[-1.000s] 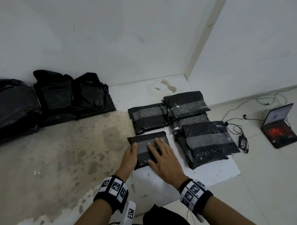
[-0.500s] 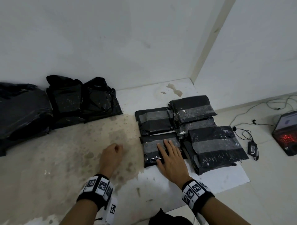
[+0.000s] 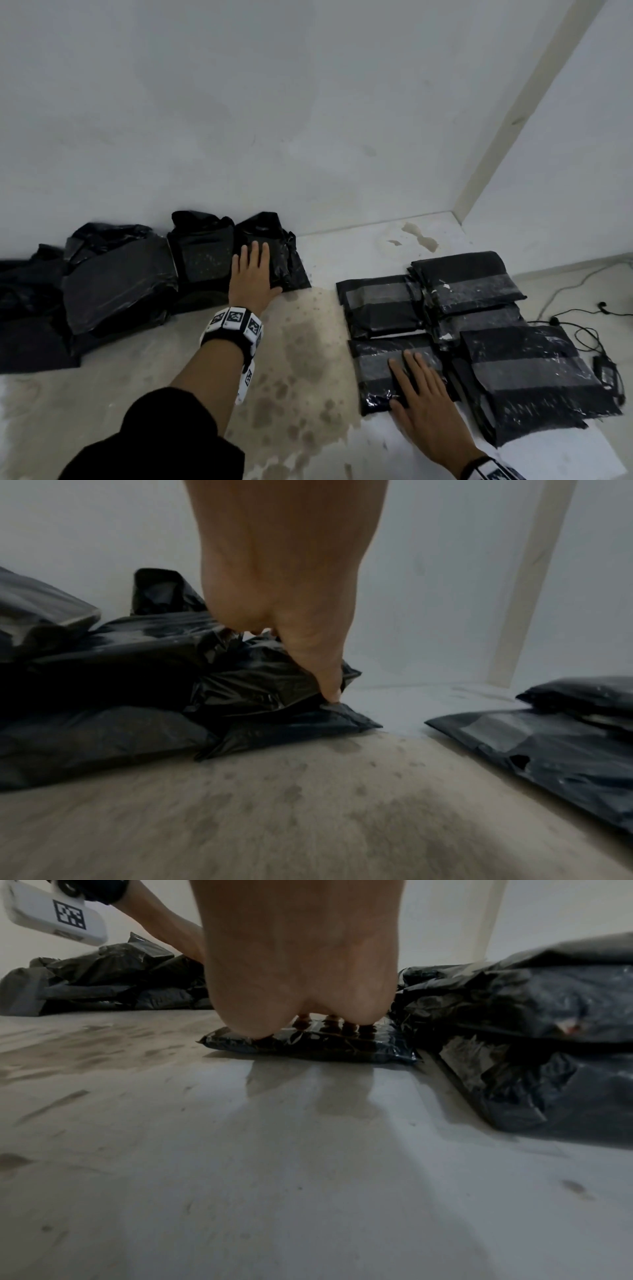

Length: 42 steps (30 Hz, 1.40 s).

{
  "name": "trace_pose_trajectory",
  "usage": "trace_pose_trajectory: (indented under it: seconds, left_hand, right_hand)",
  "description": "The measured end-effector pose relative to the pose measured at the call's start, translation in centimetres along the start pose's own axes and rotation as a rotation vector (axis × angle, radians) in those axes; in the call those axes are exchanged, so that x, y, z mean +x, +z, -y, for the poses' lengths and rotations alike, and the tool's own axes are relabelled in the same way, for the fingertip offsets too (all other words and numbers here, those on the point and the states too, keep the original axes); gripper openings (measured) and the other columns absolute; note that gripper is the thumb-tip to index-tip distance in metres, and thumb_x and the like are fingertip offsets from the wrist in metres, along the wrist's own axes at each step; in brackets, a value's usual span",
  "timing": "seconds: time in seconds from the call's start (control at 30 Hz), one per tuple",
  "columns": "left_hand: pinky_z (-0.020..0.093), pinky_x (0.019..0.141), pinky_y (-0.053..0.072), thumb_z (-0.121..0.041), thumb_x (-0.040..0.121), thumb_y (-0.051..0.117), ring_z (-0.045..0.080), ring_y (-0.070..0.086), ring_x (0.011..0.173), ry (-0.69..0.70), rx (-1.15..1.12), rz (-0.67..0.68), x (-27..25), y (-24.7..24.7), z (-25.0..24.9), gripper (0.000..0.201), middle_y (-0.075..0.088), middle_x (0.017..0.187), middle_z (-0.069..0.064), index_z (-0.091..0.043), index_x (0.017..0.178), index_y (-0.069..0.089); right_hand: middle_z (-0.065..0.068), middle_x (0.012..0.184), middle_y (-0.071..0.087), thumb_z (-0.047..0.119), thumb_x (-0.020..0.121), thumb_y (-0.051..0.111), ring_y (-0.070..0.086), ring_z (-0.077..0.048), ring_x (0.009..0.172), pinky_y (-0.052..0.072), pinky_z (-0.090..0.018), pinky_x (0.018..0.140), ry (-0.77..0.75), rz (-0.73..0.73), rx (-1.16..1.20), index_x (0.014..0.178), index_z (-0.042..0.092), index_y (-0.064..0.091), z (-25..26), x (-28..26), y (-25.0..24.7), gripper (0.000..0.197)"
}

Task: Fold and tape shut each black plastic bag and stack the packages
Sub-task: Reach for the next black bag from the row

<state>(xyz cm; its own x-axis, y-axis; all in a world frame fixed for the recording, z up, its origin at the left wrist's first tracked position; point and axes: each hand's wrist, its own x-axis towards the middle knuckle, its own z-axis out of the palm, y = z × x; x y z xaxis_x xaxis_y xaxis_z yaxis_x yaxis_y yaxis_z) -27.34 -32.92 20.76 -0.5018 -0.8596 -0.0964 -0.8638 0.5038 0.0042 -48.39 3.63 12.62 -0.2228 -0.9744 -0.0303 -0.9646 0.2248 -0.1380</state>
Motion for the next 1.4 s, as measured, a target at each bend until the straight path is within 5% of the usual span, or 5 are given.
trace_pose_trajectory:
  seconds: [0.57,0.87,1.17,1.27,1.4]
  left_hand:
    - [0.052,0.104,0.045,-0.027,0.095,0.065,0.033,0.058,0.119,0.176,-0.164,-0.354,1.7,-2.8,-0.6,0.056,0.056,0.135,0.013,-0.008,0.144,0.047]
    - [0.054,0.110,0.039,-0.019,0.083,0.076,0.030,0.056,0.122,0.377,-0.046,-0.422,-12.6,0.3,-4.9,0.070,0.059,0.127,0.010,-0.014,0.146,0.046]
    - [0.039,0.081,0.039,-0.037,0.080,0.077,0.026,0.057,0.089,0.513,-0.005,-0.293,-25.8,5.3,-7.2,0.063,0.058,0.109,0.005,-0.020,0.136,0.055]
    - [0.040,0.086,0.039,-0.059,0.075,0.075,0.027,0.056,0.099,0.487,-0.069,-0.202,-26.9,6.3,-8.5,0.077,0.054,0.121,0.002,-0.022,0.138,0.053]
    - [0.051,0.119,0.025,-0.074,0.092,0.042,0.031,0.030,0.148,0.330,-0.246,-0.157,-27.0,6.0,-8.8,0.077,0.038,0.157,0.003,-0.023,0.150,0.046]
  right_hand:
    - [-0.014,0.162,0.031,0.058,0.105,0.016,0.002,-0.021,0.157,0.006,-0.035,0.123,0.027,0.002,0.045,0.157,0.017,0.032,0.7,0.2,-0.5,0.068]
    - [-0.015,0.162,0.030,0.056,0.106,0.017,0.023,-0.031,0.149,0.008,-0.038,0.123,-0.008,-0.036,0.086,0.157,0.016,0.032,0.6,0.0,-0.5,0.067]
    - [-0.020,0.163,0.028,0.060,0.103,0.011,0.021,-0.036,0.151,0.023,-0.051,0.120,0.018,0.014,0.136,0.158,0.016,0.028,0.6,0.2,-0.3,0.073]
    - [-0.021,0.162,0.029,0.062,0.102,0.008,0.025,-0.039,0.150,0.027,-0.054,0.119,0.024,0.034,0.149,0.158,0.015,0.029,0.7,0.2,-0.6,0.076]
    - [-0.022,0.161,0.031,0.064,0.101,0.008,0.028,-0.042,0.149,0.027,-0.055,0.118,0.007,0.023,0.143,0.157,0.015,0.031,0.7,0.2,-0.9,0.077]
